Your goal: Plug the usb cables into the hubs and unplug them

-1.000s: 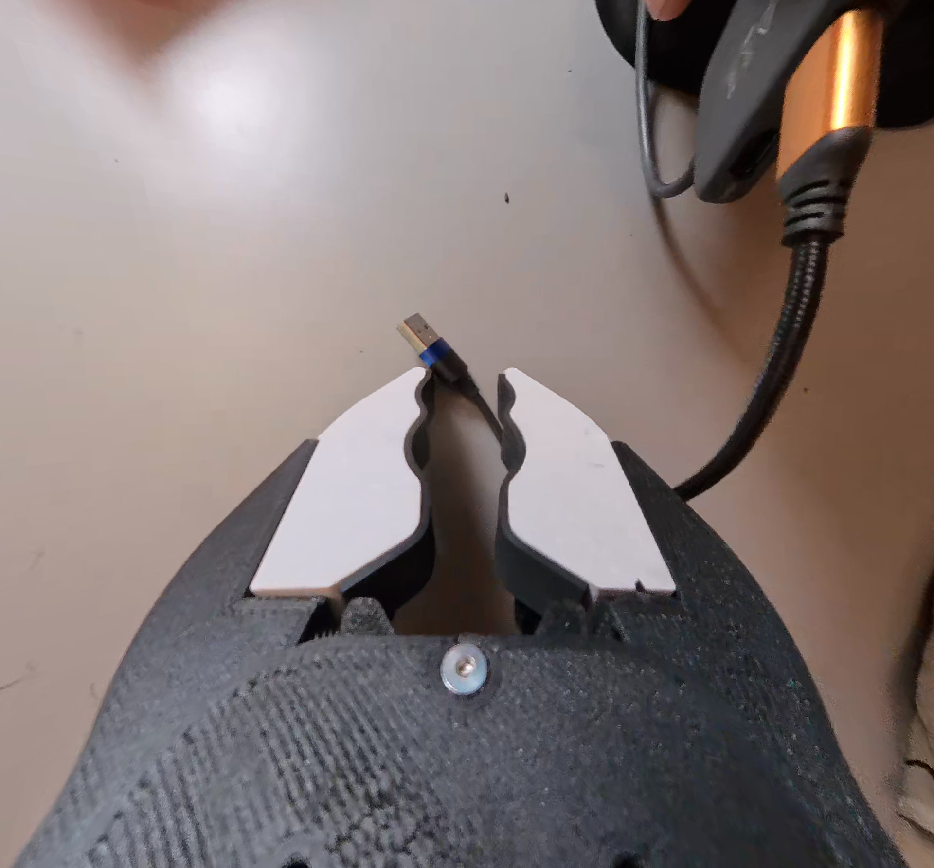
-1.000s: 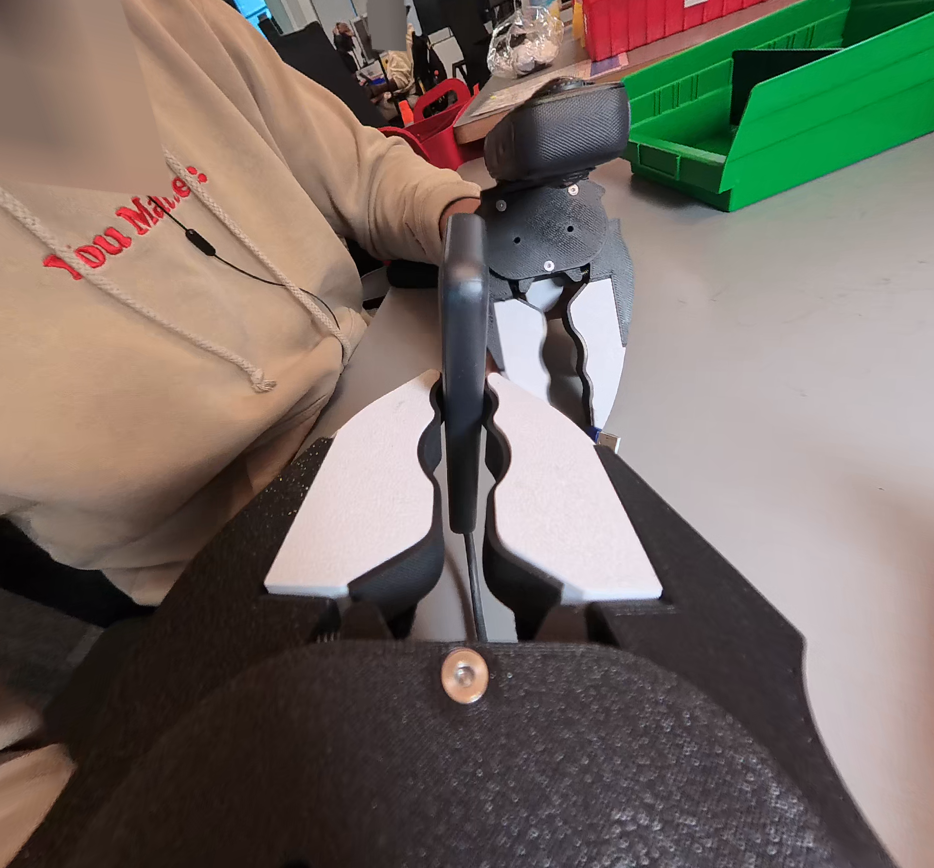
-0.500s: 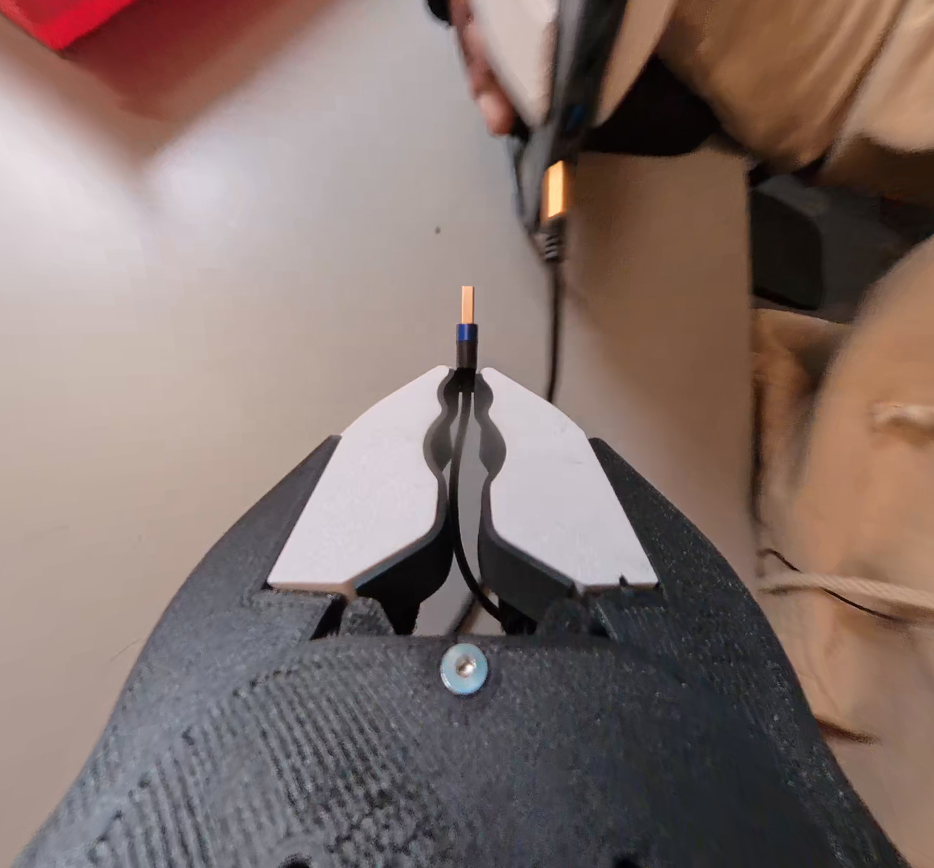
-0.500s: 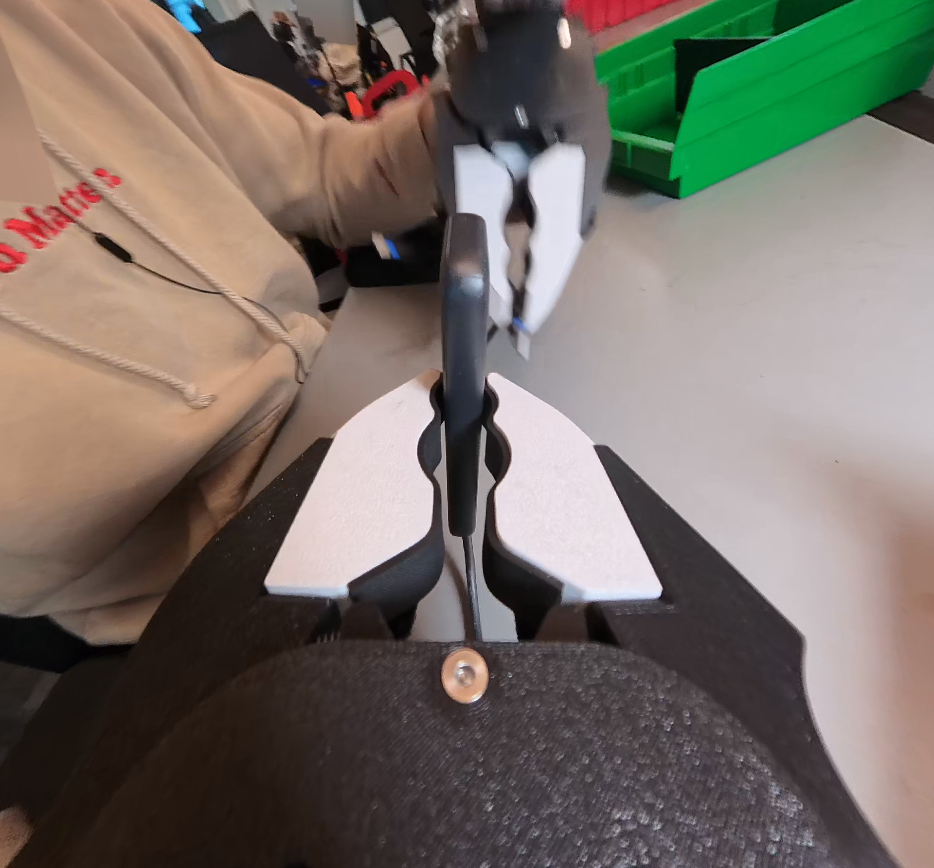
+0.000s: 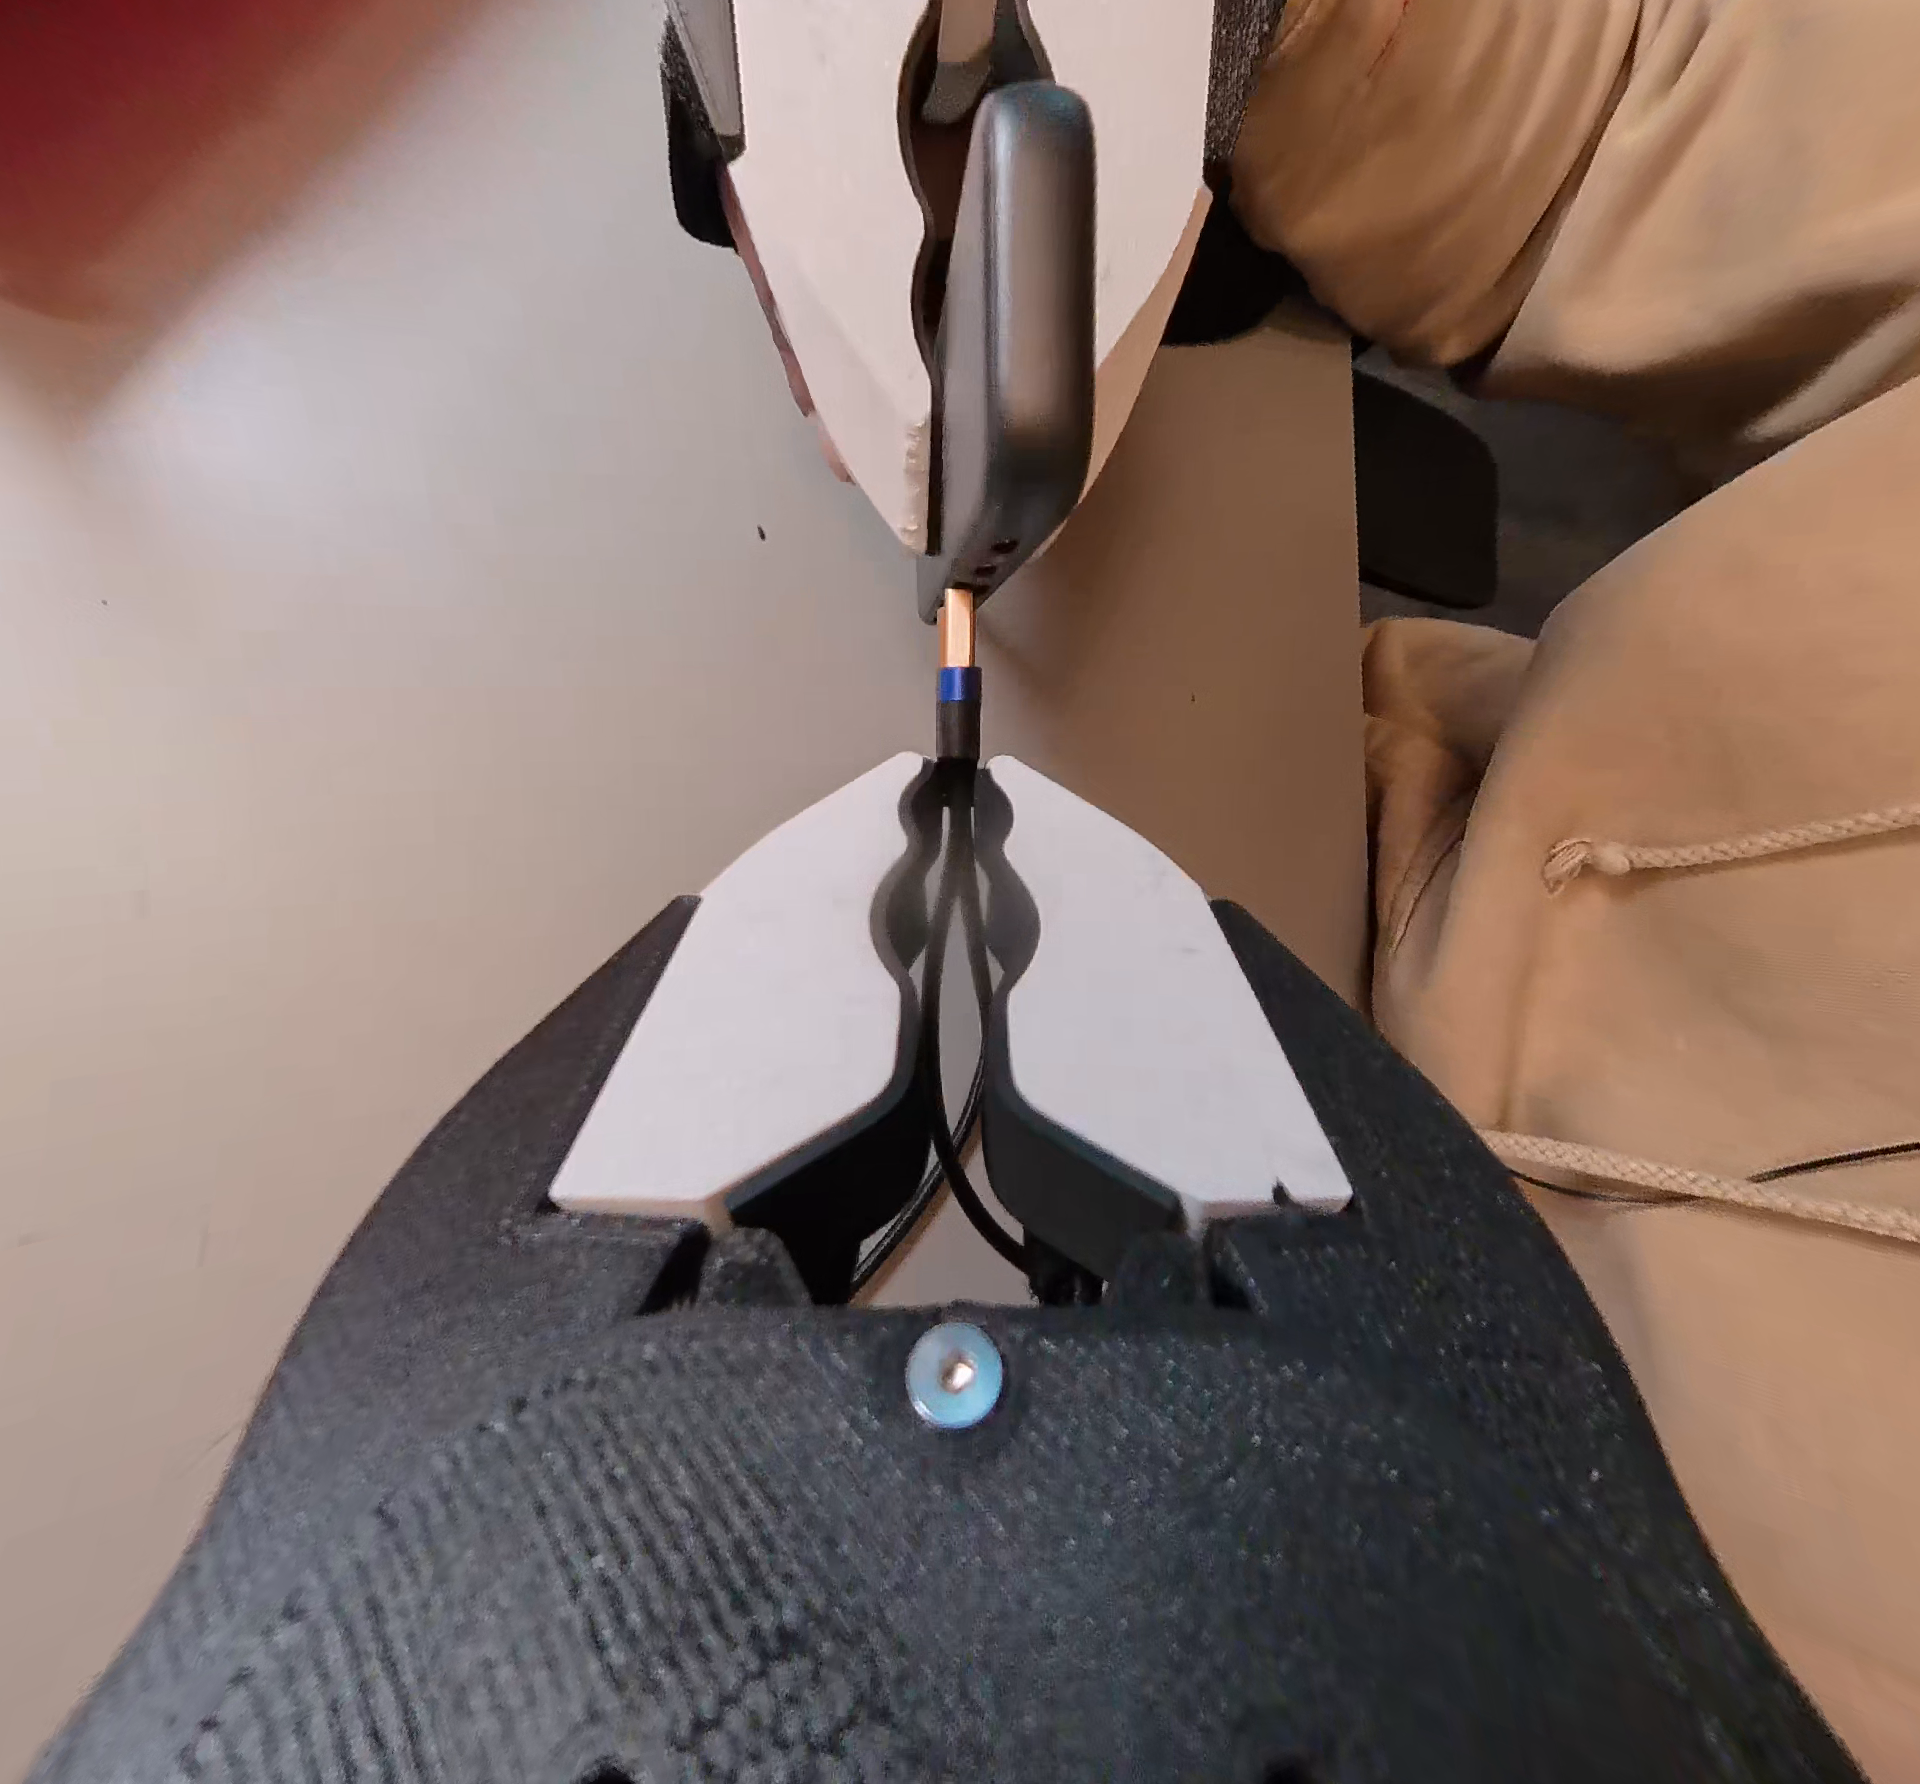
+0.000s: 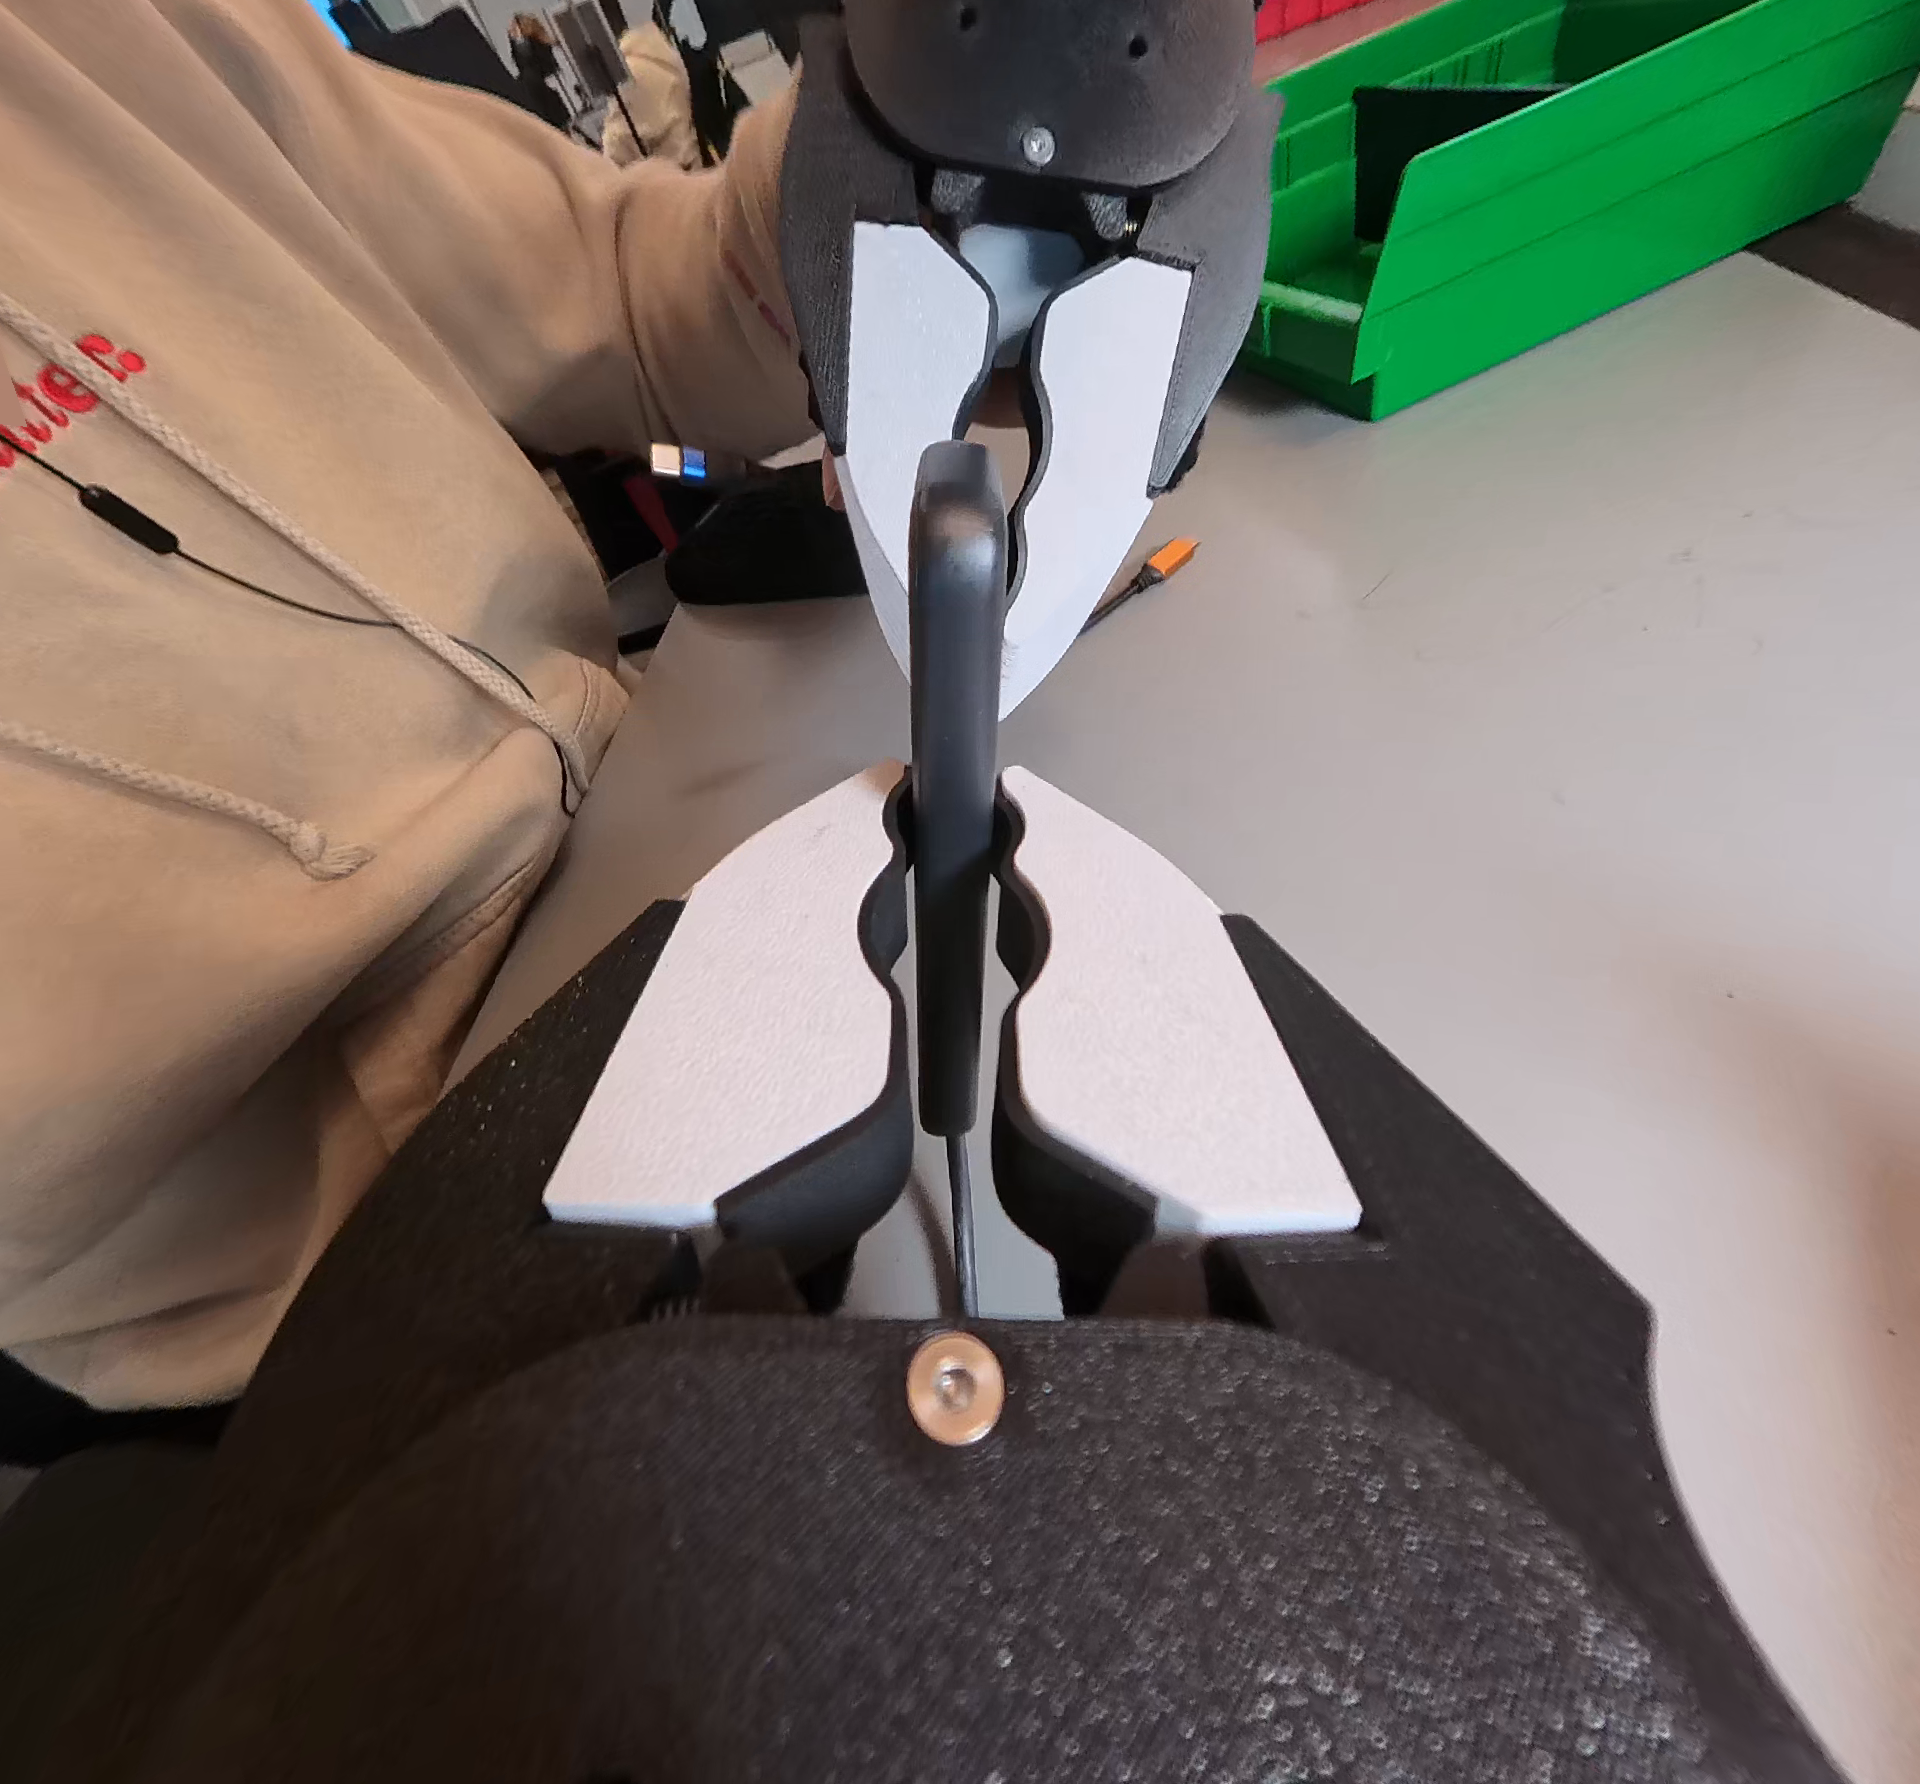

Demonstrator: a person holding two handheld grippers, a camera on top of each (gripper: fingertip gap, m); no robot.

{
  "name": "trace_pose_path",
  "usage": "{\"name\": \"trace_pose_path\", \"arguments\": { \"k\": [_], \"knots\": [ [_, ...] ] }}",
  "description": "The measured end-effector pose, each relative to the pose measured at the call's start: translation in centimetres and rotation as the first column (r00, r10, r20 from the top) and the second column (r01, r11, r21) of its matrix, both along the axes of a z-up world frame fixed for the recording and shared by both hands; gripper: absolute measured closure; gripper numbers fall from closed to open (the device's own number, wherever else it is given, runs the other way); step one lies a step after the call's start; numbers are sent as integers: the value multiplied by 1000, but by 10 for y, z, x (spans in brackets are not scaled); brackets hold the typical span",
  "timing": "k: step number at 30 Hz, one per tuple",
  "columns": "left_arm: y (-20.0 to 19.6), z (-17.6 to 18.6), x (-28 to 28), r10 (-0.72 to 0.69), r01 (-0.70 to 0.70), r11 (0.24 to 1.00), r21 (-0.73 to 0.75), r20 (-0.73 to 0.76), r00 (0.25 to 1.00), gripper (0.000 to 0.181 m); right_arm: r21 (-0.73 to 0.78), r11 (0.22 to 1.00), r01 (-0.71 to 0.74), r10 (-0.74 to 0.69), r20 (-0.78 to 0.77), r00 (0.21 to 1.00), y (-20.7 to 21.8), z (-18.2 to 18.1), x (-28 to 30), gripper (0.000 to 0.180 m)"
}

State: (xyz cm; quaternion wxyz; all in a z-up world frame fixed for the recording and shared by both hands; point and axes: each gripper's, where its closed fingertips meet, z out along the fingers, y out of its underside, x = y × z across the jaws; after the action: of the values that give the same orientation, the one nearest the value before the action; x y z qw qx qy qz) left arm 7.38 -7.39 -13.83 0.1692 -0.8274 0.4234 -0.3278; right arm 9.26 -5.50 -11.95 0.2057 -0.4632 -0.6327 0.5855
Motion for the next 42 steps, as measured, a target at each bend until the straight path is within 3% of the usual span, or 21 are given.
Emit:
{"name": "trace_pose_path", "arguments": {
  "k": [15,22,27,31,39,42],
  "knots": [
    [5,14,0,7,-12,999,35,142,990,174,-55,998,32,-35,-56,998,6,8,-1,168],
    [7,3,3,1,-9,997,75,114,993,175,-39,999,30,-31,-35,999,3,2,-3,168],
    [11,14,6,15,-33,996,77,219,976,175,-101,994,43,-49,-57,997,3,10,-8,168],
    [7,-3,6,-22,10,996,85,145,989,175,-41,999,35,-35,16,999,-1,-4,-9,168],
    [9,17,2,-43,7,993,119,300,953,173,-53,997,60,-65,-98,993,1,13,-11,168],
    [12,31,1,-48,-17,982,187,340,939,157,-38,996,77,-80,-92,993,2,12,-13,168]
  ]
}}
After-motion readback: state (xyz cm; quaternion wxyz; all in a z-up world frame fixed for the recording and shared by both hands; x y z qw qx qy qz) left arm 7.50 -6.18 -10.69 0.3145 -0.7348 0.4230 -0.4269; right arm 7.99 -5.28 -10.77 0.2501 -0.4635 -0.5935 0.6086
